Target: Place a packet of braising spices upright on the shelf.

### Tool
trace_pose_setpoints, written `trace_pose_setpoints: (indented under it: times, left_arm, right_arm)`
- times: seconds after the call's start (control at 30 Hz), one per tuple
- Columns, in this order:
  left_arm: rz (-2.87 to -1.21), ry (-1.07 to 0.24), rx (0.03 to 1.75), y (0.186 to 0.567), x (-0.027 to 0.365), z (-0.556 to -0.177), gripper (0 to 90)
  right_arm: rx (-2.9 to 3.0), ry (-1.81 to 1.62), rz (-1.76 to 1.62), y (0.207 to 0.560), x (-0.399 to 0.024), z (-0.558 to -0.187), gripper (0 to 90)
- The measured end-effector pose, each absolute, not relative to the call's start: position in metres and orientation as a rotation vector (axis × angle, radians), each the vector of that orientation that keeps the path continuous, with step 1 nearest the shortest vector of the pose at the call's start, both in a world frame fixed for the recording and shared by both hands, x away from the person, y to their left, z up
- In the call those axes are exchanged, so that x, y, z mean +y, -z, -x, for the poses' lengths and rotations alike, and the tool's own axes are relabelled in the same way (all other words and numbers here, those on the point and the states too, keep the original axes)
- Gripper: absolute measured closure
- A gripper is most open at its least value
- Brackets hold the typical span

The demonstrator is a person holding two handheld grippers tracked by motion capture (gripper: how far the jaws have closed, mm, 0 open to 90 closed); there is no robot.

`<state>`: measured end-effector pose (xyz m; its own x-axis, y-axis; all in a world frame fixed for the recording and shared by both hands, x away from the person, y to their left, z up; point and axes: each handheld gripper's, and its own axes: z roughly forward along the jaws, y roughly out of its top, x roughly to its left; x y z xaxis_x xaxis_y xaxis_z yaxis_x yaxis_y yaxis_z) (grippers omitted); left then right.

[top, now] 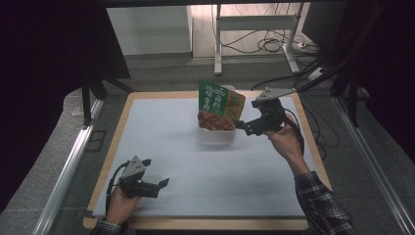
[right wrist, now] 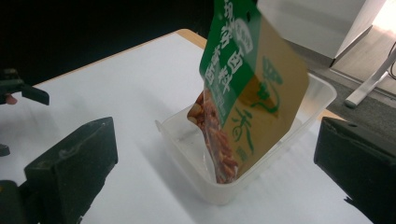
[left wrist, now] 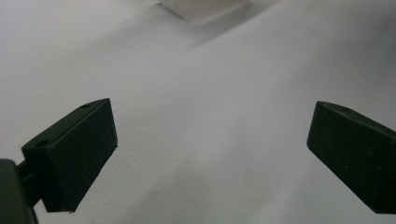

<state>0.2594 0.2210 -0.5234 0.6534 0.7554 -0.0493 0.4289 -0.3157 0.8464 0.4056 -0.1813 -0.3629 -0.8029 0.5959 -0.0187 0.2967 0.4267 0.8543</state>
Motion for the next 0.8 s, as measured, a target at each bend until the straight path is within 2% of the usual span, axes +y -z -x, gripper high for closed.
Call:
trace_pose_setpoints:
  times: [0.8]
  left_arm:
    - [-1.964, -0.452, 0.928, 0.524, 0.22, -0.259, 1.7]
  right_arm:
    - [2.362, -1.311, -0.782, 0.403, -0.196, -0.371, 0.0]
